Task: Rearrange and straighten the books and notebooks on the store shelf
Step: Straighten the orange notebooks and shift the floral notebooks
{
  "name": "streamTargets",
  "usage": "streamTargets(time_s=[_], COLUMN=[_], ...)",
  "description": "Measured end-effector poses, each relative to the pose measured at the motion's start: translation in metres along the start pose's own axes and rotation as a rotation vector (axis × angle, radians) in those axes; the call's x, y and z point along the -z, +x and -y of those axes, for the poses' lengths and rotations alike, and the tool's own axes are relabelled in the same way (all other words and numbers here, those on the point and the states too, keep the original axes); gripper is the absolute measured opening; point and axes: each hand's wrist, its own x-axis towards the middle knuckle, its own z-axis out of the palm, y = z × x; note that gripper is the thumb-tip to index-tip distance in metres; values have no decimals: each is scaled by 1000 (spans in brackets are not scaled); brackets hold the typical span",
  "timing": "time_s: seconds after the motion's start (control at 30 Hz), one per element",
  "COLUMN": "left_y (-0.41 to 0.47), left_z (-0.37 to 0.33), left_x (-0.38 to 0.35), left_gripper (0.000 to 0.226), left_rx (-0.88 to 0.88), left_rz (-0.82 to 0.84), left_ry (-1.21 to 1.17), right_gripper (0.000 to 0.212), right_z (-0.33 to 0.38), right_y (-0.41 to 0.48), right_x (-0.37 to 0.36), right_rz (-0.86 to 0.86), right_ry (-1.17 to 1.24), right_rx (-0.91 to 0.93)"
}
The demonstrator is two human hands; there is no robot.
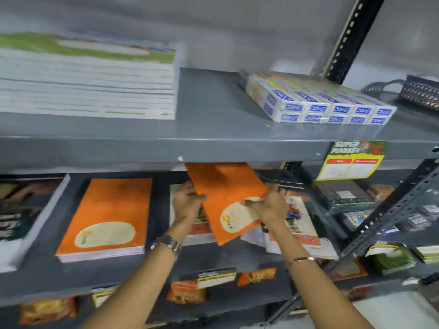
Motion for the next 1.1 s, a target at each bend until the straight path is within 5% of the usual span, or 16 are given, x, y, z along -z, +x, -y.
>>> streamTargets(time_s=[0.2, 0.43, 0.57, 0.77, 0.93, 1.0, 1.1], left_y=[52, 75, 67, 71, 28, -1, -48], left_z=[-10, 11, 49, 68, 51, 59, 84], left_x=[167, 268, 282, 283, 231, 208, 185], left_gripper=[54, 52, 54, 102, 49, 43, 47], left_rx=[-95, -78, -35, -83, -474, -645, -660], left_rz=[-357, -397, -271, -262, -222, -128, 80], left_ry=[196, 317, 568, 856, 845, 881, 945], right_gripper=[43, 40, 38, 50, 48, 48, 47], right_z=[110, 167, 153, 143, 124, 97, 41], right_y=[-31, -82, -102, -106, -109, -99, -75], right_x=[-115, -196, -212, -206, -171, -148, -108], right_rz=[188, 288, 262, 118, -4, -80, -201], right_ry=[293, 307, 110, -123, 56, 57, 25], right_rx=[112, 154, 186, 380, 437, 395, 282])
